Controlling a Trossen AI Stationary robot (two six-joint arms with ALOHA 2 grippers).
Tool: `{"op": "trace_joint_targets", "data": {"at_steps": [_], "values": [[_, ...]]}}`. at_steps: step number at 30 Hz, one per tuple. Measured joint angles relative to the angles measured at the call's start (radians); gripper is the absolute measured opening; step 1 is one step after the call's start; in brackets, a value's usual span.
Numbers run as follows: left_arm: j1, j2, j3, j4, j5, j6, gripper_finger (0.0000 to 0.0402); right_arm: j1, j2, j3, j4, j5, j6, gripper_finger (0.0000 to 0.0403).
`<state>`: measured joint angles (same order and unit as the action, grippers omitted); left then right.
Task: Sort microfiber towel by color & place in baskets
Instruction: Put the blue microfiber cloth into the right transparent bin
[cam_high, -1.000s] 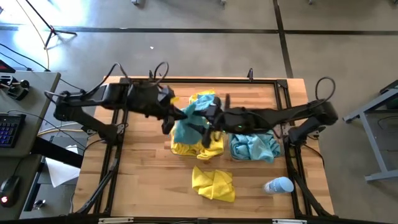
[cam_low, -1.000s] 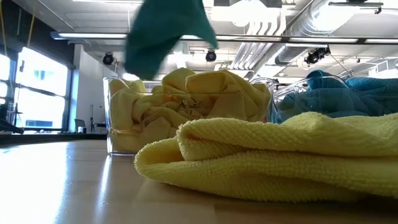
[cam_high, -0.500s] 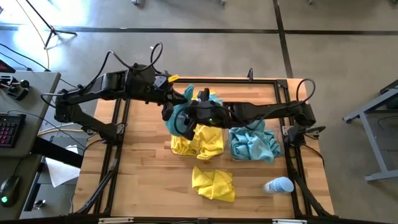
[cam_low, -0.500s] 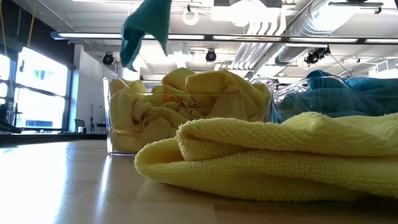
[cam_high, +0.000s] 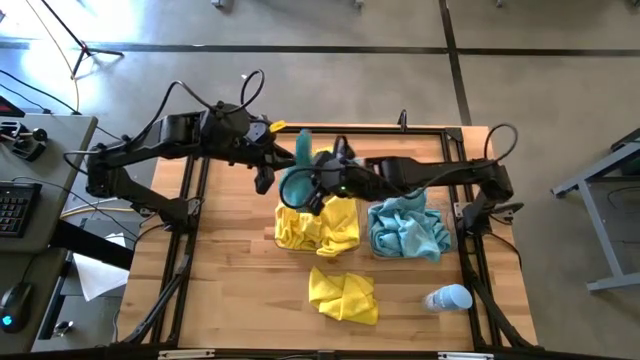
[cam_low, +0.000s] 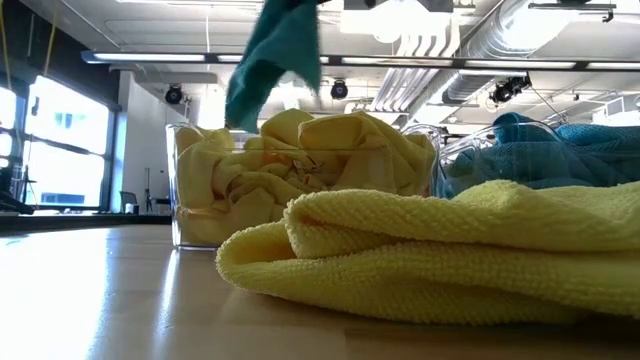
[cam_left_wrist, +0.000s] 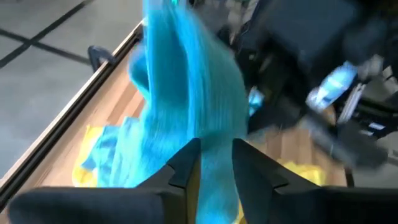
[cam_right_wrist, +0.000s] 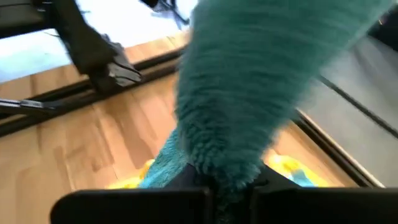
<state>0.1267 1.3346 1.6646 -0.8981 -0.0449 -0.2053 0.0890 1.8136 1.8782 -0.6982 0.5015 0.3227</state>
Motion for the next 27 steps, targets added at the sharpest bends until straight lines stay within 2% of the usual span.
{"op": "trace_joint_targets", "data": {"at_steps": [5, 9, 13, 17, 22, 27], "values": [[0.013, -0.023, 0.000, -0.078, 0.000, 0.001, 0.0103, 0.033, -0.083, 0.000, -0.202, 0.081, 0.154, 0.0009], [0.014, -0.039, 0.000, -0.150, 0.000, 0.001, 0.0106, 0.077, -0.155, 0.000, -0.371, 0.093, 0.305, 0.0004], [0.013, -0.043, 0.000, -0.253, -0.005, 0.001, 0.0106, 0.139, -0.217, 0.000, -0.605, 0.081, 0.534, 0.0004], [0.005, -0.043, 0.000, -0.383, -0.060, -0.002, 0.0106, 0.222, -0.243, -0.002, -0.880, 0.071, 0.804, 0.0002], [0.001, -0.043, 0.000, -0.452, -0.085, -0.024, 0.0106, 0.298, -0.276, -0.060, -0.867, 0.036, 0.929, 0.0001], [0.001, -0.045, 0.000, -0.539, -0.173, -0.074, 0.0106, 0.310, -0.298, -0.201, -0.869, -0.054, 1.019, 0.0001]]}}
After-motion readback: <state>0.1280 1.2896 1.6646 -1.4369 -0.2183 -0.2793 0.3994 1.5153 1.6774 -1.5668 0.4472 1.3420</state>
